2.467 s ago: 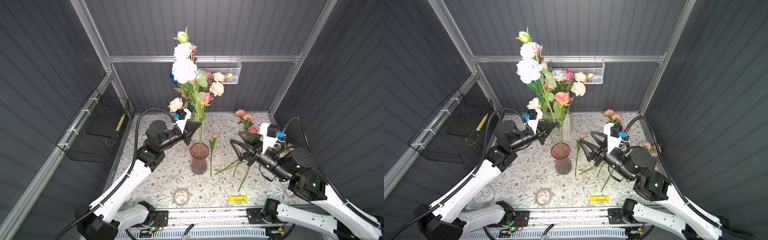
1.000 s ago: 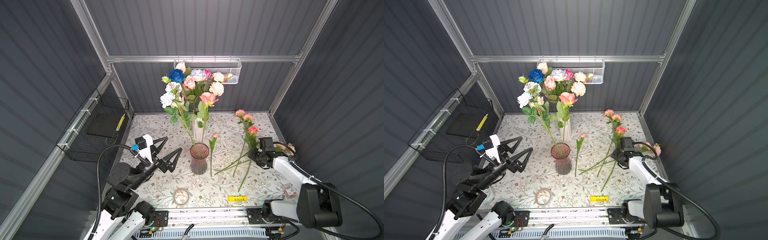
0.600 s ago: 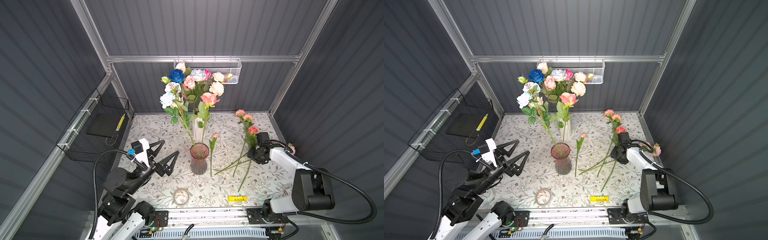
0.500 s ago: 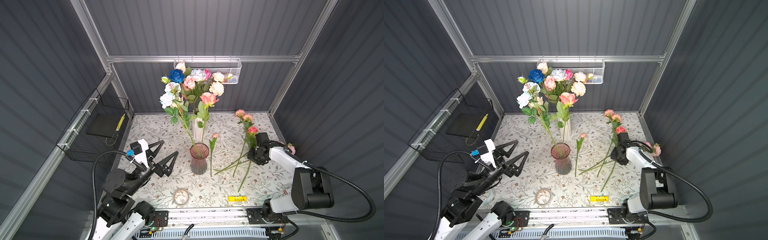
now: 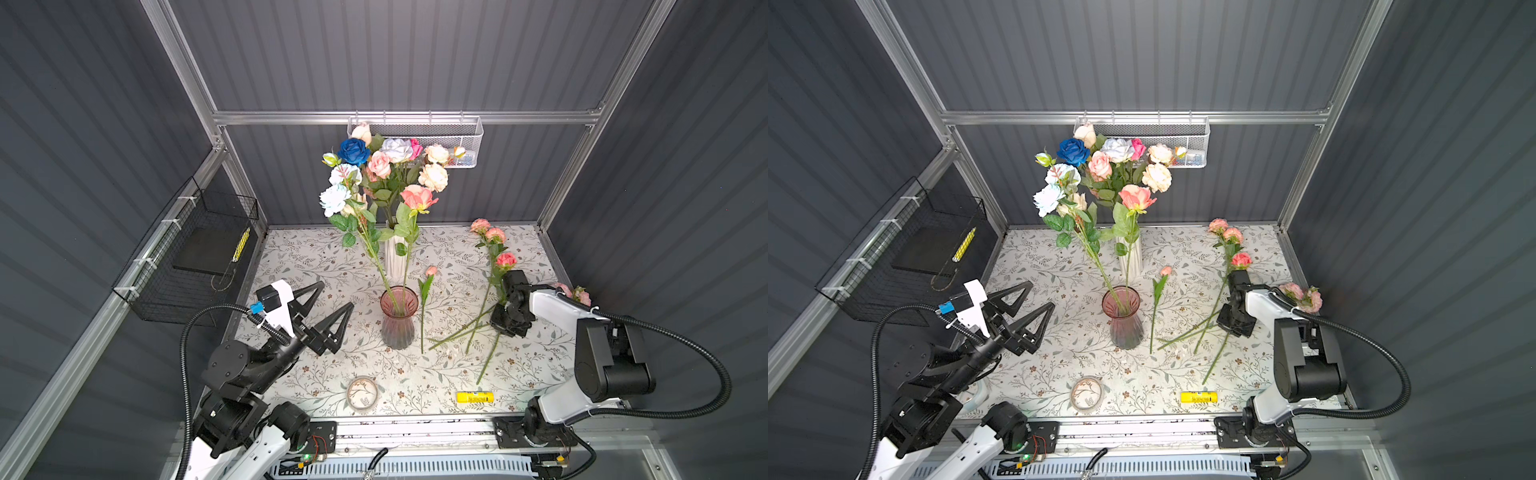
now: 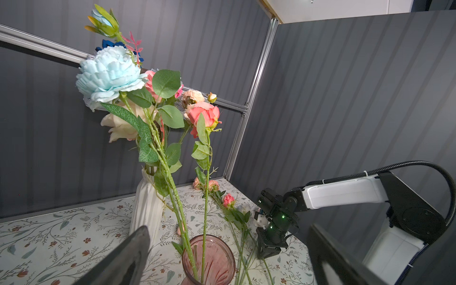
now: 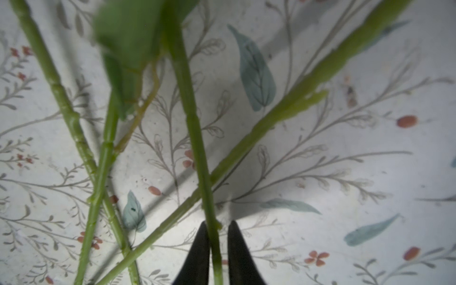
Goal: Arrange the flowers into the vase
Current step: 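Lift the pink rose up out of the pile with the right gripper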
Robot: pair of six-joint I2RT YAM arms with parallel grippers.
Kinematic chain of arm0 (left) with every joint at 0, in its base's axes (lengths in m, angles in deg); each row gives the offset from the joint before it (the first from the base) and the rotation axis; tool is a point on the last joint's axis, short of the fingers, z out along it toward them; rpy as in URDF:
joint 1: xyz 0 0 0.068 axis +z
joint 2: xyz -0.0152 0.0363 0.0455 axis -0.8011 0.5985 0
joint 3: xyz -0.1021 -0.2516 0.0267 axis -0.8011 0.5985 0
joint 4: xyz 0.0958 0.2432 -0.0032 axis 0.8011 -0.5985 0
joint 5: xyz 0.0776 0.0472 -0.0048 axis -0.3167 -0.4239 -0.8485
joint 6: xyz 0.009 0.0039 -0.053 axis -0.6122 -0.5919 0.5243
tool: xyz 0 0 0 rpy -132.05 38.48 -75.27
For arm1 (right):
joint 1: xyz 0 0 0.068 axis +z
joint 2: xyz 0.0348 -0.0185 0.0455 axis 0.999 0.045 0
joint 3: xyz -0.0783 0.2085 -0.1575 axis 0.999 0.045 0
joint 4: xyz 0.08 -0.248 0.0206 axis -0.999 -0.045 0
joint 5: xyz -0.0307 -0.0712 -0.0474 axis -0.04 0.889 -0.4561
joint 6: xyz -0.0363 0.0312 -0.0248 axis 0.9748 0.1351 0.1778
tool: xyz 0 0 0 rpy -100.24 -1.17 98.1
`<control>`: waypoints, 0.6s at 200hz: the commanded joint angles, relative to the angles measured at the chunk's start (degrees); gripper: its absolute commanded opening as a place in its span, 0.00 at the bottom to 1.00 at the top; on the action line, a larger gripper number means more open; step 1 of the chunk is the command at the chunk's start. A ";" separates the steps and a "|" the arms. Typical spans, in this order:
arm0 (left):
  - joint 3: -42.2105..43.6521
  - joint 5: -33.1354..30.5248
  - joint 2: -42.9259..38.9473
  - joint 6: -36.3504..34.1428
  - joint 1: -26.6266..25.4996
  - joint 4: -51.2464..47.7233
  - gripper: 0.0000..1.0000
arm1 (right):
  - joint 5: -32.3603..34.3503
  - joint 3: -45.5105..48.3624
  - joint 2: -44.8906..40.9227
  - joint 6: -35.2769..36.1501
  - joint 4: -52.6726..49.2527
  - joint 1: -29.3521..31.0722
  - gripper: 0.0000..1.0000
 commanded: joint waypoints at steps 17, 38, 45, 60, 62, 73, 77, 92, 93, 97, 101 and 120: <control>-0.25 -0.52 0.07 -0.66 -0.39 -0.01 1.00 | 1.04 0.07 -5.62 0.05 2.86 0.43 0.00; -0.75 -0.73 0.37 -0.49 -0.39 0.11 1.00 | 5.08 1.24 -11.33 -0.49 5.00 1.08 0.00; -0.86 -0.78 0.39 -0.50 -0.39 0.24 1.00 | 6.26 1.86 -13.76 -0.50 6.19 1.39 0.00; -1.21 -0.78 0.67 -0.52 -0.39 0.26 1.00 | 7.18 2.84 -18.88 -0.81 8.97 1.75 0.00; -1.25 -0.78 0.74 -0.56 -0.39 0.31 1.00 | 7.18 2.98 -19.41 -0.82 9.34 1.83 0.00; -1.56 -0.63 1.17 -0.57 -0.39 0.09 1.00 | 7.36 3.20 -22.99 -0.64 11.18 2.49 0.00; -1.81 -0.49 1.35 -0.65 -0.39 0.01 1.00 | 7.28 3.11 -24.13 -0.42 11.78 2.83 0.00; -2.85 0.19 2.07 -1.20 -0.39 -0.67 1.00 | 7.41 2.81 -28.98 1.07 14.23 5.39 0.00; -2.93 0.28 2.09 -1.24 -0.39 -0.69 1.00 | 7.54 2.79 -29.23 1.19 14.67 5.64 0.00; -3.32 0.67 2.35 -1.55 -0.39 -0.88 1.00 | 7.88 2.65 -30.36 1.75 15.54 6.73 0.00; -3.69 0.99 2.44 -1.84 -0.39 -1.03 1.00 | 8.01 2.60 -31.58 2.34 16.27 7.90 0.00; -5.53 3.41 3.62 -3.41 -0.39 -2.23 1.00 | 8.58 2.28 -37.81 5.06 20.01 13.80 0.00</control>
